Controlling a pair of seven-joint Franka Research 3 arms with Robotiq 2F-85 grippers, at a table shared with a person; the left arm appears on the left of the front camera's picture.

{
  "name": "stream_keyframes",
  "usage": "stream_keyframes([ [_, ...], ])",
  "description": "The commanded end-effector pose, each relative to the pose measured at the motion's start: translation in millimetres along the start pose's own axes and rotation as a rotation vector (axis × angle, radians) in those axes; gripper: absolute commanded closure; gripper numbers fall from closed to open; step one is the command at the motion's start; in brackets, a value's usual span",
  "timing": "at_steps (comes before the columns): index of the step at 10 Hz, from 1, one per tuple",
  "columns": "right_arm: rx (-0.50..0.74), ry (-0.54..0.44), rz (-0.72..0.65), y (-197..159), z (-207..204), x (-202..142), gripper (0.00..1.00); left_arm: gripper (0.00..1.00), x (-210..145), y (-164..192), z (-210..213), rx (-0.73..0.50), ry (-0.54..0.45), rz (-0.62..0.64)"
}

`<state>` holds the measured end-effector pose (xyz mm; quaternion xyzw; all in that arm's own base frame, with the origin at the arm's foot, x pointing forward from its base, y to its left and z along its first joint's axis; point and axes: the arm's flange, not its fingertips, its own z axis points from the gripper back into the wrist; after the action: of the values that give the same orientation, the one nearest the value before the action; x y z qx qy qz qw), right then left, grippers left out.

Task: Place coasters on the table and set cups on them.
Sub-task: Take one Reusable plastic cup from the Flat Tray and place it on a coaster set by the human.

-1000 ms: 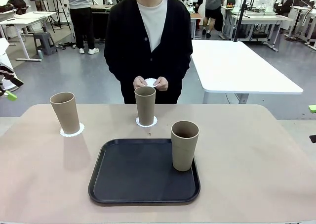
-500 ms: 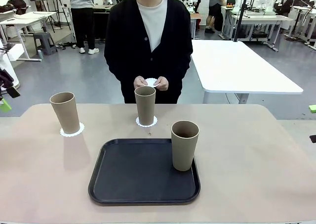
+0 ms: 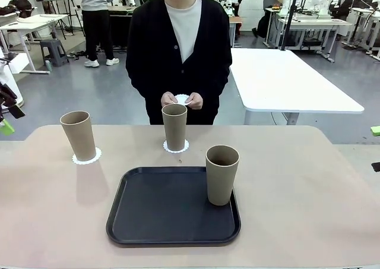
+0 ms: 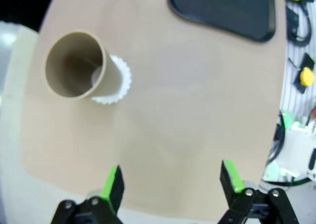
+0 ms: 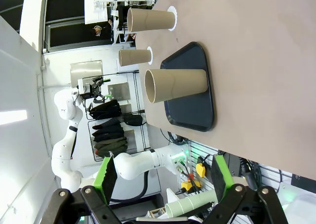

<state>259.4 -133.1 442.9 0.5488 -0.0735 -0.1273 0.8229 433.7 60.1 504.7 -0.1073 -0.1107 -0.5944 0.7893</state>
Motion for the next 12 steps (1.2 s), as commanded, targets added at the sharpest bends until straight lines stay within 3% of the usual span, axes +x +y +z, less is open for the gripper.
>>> stream_keyframes([
  [1, 0.02, 0.0, 0.011, 0.7, -0.5, 0.7, 0.0, 0.0, 0.7, 0.1, 0.6, 0.006, 0.012, 0.0],
  [2, 0.02, 0.0, 0.011, 0.7, -0.5, 0.7, 0.0, 0.0, 0.0, 0.0, 0.0, 0.0, 0.0, 0.0],
  [3, 0.02, 0.0, 0.011, 0.7, -0.5, 0.7, 0.0, 0.0, 3.1, -10.8, 5.2, 0.019, -0.089, 0.267],
  [4, 0.02, 0.0, 0.011, 0.7, -0.5, 0.7, 0.0, 0.0, 6.9, -27.6, 8.9, 0.048, -0.11, 0.428],
  [6, 0.02, 0.0, 0.011, 0.7, -0.5, 0.7, 0.0, 0.0, 7.7, -47.2, 1.8, 0.016, -0.098, 0.632],
  [8, 0.02, 0.0, 0.011, 0.7, -0.5, 0.7, 0.0, 0.0, 6.6, -55.6, -4.9, -0.017, 0.002, 0.711],
  [9, 0.02, 0.0, 0.011, 0.7, -0.5, 0.7, 0.0, 0.0, 10.3, -61.8, -7.9, -0.057, -0.042, 0.629],
  [10, 0.02, 0.0, 0.011, 0.7, -0.5, 0.7, 0.0, 0.0, 1.4, -47.5, -0.1, -0.009, -0.047, 0.689],
  [11, 0.02, 0.0, 0.011, 0.7, -0.5, 0.7, 0.0, 0.0, 4.8, -54.8, -5.5, -0.029, -0.038, 0.684],
  [12, 0.02, 0.0, 0.011, 0.7, -0.5, 0.7, 0.0, 0.0, -15.8, -48.7, -4.4, -0.268, -0.305, 0.674],
])
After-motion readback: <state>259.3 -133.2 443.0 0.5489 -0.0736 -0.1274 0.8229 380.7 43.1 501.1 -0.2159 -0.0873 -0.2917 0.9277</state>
